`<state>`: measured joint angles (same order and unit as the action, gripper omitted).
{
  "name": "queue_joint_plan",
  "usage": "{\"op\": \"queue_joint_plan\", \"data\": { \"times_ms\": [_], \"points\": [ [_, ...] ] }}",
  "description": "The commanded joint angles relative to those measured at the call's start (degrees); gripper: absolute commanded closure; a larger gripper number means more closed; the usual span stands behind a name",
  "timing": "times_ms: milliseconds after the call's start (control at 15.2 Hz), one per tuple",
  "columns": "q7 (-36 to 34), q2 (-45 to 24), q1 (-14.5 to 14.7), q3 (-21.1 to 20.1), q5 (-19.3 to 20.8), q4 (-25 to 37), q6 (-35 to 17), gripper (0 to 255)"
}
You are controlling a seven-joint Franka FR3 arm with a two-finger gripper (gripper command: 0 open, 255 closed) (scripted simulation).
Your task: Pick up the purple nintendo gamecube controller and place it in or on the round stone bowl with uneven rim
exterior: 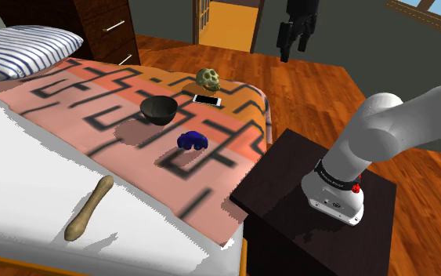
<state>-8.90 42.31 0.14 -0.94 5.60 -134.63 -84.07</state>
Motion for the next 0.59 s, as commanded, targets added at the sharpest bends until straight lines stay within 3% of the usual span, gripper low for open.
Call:
{"op": "queue_joint_plan", "data": {
  "times_ms": [0,528],
  "points": [
    [0.0,0.0,0.0,0.0,0.0,0.0,0.0,0],
    [-7.1,-6.9,1.5,-4.0,-3.9,-7.7,-15.7,0]
  ]
}}
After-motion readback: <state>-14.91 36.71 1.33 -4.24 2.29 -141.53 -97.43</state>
